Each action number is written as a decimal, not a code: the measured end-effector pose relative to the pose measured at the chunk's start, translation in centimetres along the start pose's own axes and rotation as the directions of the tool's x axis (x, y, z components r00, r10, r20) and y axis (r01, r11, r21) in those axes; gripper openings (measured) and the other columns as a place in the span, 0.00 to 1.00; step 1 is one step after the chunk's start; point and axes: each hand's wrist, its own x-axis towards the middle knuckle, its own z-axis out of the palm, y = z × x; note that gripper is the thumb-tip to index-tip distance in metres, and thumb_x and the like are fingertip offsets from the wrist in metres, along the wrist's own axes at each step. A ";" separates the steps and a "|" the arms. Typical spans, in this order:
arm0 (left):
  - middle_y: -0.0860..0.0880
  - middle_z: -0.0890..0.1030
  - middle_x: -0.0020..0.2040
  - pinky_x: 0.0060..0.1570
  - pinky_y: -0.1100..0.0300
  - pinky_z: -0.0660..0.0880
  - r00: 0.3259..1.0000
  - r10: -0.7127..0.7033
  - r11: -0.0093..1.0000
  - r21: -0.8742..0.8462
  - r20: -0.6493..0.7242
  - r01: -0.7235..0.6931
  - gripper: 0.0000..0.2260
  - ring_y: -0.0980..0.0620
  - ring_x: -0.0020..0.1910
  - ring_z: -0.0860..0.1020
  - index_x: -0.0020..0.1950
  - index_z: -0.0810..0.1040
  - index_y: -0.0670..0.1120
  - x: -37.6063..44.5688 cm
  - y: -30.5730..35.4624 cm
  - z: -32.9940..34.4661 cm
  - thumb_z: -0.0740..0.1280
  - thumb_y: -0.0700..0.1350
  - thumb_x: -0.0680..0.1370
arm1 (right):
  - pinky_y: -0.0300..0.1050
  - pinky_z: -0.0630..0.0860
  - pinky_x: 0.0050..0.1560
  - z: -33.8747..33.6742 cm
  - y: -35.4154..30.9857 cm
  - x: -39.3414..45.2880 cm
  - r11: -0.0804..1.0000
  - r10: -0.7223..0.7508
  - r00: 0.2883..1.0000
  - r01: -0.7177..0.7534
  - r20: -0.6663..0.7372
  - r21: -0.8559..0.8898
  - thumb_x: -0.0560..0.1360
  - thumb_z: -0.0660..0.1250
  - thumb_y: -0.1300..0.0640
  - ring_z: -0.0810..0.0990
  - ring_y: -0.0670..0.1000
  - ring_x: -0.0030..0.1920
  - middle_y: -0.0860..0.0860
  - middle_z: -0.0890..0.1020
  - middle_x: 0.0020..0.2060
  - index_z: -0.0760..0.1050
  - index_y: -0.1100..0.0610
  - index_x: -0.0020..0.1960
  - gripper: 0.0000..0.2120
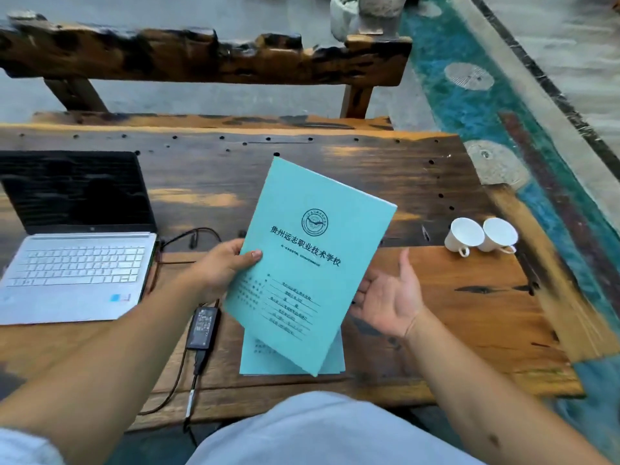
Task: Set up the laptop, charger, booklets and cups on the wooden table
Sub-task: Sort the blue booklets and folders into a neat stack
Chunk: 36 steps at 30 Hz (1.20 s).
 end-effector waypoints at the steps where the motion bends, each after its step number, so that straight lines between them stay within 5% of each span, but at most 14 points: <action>1: 0.37 0.84 0.54 0.45 0.48 0.81 0.998 -0.032 0.997 -0.073 -0.046 0.029 0.08 0.41 0.47 0.84 0.57 0.77 0.40 0.0 -1.3 0.3 0.64 0.42 0.80 | 0.56 0.74 0.56 0.5 0.7 0.3 1.000 -0.010 1.000 0.009 0.025 0.022 0.62 0.54 0.22 0.84 0.59 0.51 0.60 0.85 0.51 0.81 0.59 0.58 0.46; 3: 0.36 0.83 0.55 0.53 0.41 0.79 0.985 -0.104 0.981 -0.180 -0.141 0.078 0.10 0.38 0.51 0.83 0.58 0.75 0.38 0.2 -3.9 0.9 0.65 0.42 0.80 | 0.56 0.76 0.55 1.2 1.9 0.8 0.999 -0.047 0.998 0.047 0.034 -0.010 0.68 0.57 0.27 0.83 0.59 0.53 0.59 0.84 0.53 0.77 0.58 0.65 0.42; 5: 0.37 0.84 0.53 0.56 0.37 0.77 0.962 -0.171 0.968 -0.219 -0.211 0.124 0.11 0.37 0.52 0.82 0.60 0.74 0.38 0.2 -6.2 1.5 0.65 0.42 0.80 | 0.55 0.80 0.54 1.7 3.0 1.7 0.969 -0.106 0.994 0.096 -0.033 -0.227 0.78 0.63 0.44 0.83 0.58 0.55 0.60 0.82 0.59 0.72 0.61 0.69 0.27; 7: 0.39 0.85 0.50 0.47 0.42 0.81 0.945 -0.223 0.952 -0.263 -0.240 0.157 0.10 0.38 0.48 0.84 0.61 0.74 0.40 0.2 -8.0 1.8 0.65 0.40 0.80 | 0.50 0.81 0.49 2.0 3.8 2.6 0.851 -0.181 0.970 0.072 -0.162 -0.520 0.79 0.65 0.65 0.83 0.57 0.54 0.61 0.81 0.61 0.70 0.63 0.68 0.18; 9: 0.40 0.86 0.48 0.36 0.50 0.81 0.935 -0.264 0.942 -0.273 -0.236 0.197 0.09 0.42 0.43 0.85 0.60 0.75 0.42 0.2 -9.3 1.9 0.63 0.36 0.80 | 0.46 0.80 0.46 1.9 4.4 3.5 0.747 -0.229 0.930 -0.022 -0.288 -0.665 0.77 0.63 0.71 0.83 0.56 0.53 0.58 0.82 0.60 0.71 0.61 0.65 0.17; 14: 0.43 0.82 0.56 0.47 0.49 0.81 0.918 -0.239 0.944 0.147 -0.318 0.296 0.11 0.46 0.49 0.82 0.62 0.76 0.42 1.3 -11.8 1.7 0.65 0.36 0.79 | 0.45 0.80 0.43 0.0 6.1 5.9 0.671 -0.197 0.884 -0.194 -0.424 -0.716 0.77 0.62 0.70 0.83 0.53 0.48 0.55 0.83 0.56 0.75 0.55 0.55 0.13; 18: 0.46 0.82 0.57 0.33 0.64 0.72 0.926 -0.156 0.840 0.446 -0.344 0.307 0.12 0.51 0.46 0.79 0.61 0.76 0.43 2.0 -12.0 1.4 0.69 0.41 0.78 | 0.58 0.81 0.54 -1.4 7.4 7.6 0.639 -0.176 0.851 -0.284 -0.495 -0.715 0.76 0.63 0.68 0.84 0.57 0.51 0.54 0.84 0.55 0.77 0.57 0.59 0.14; 21: 0.47 0.82 0.57 0.37 0.63 0.71 0.943 -0.123 0.730 0.615 -0.310 0.298 0.15 0.52 0.46 0.77 0.61 0.75 0.45 2.3 -12.5 0.9 0.71 0.43 0.76 | 0.58 0.81 0.55 -1.7 7.8 8.4 0.587 -0.186 0.844 -0.315 -0.503 -0.746 0.76 0.64 0.67 0.83 0.56 0.52 0.52 0.84 0.55 0.78 0.54 0.60 0.15; 26: 0.48 0.81 0.56 0.43 0.57 0.77 0.949 -0.076 0.709 0.653 -0.307 0.268 0.18 0.51 0.47 0.78 0.61 0.74 0.47 2.6 -13.5 0.2 0.73 0.43 0.74 | 0.42 0.74 0.41 -2.4 7.2 9.1 0.320 -0.255 0.842 -0.391 -0.476 -0.863 0.76 0.66 0.63 0.78 0.51 0.48 0.52 0.83 0.56 0.76 0.55 0.59 0.13; 30: 0.51 0.75 0.61 0.49 0.51 0.80 0.940 -0.028 0.748 0.616 -0.340 0.245 0.25 0.50 0.52 0.78 0.66 0.70 0.53 2.6 -14.0 0.3 0.74 0.41 0.73 | 0.45 0.74 0.43 -3.5 7.3 8.9 0.134 -0.288 0.840 -0.441 -0.460 -0.888 0.76 0.68 0.57 0.78 0.53 0.48 0.54 0.81 0.54 0.74 0.57 0.61 0.14; 33: 0.51 0.77 0.60 0.44 0.55 0.80 0.927 -0.056 0.798 0.541 -0.371 0.265 0.19 0.52 0.49 0.78 0.61 0.70 0.53 3.3 -13.9 0.2 0.73 0.42 0.74 | 0.51 0.76 0.55 -3.9 7.4 9.1 0.127 -0.312 0.827 -0.451 -0.467 -0.884 0.75 0.70 0.56 0.77 0.57 0.56 0.56 0.75 0.60 0.72 0.57 0.66 0.21; 36: 0.51 0.81 0.56 0.45 0.53 0.81 0.908 -0.122 0.878 0.382 -0.401 0.287 0.16 0.52 0.47 0.81 0.57 0.71 0.50 4.2 -13.6 0.9 0.73 0.44 0.74 | 0.55 0.76 0.59 -3.9 7.8 9.7 0.256 -0.254 0.824 -0.447 -0.506 -0.857 0.74 0.71 0.56 0.77 0.57 0.59 0.55 0.74 0.63 0.71 0.56 0.67 0.23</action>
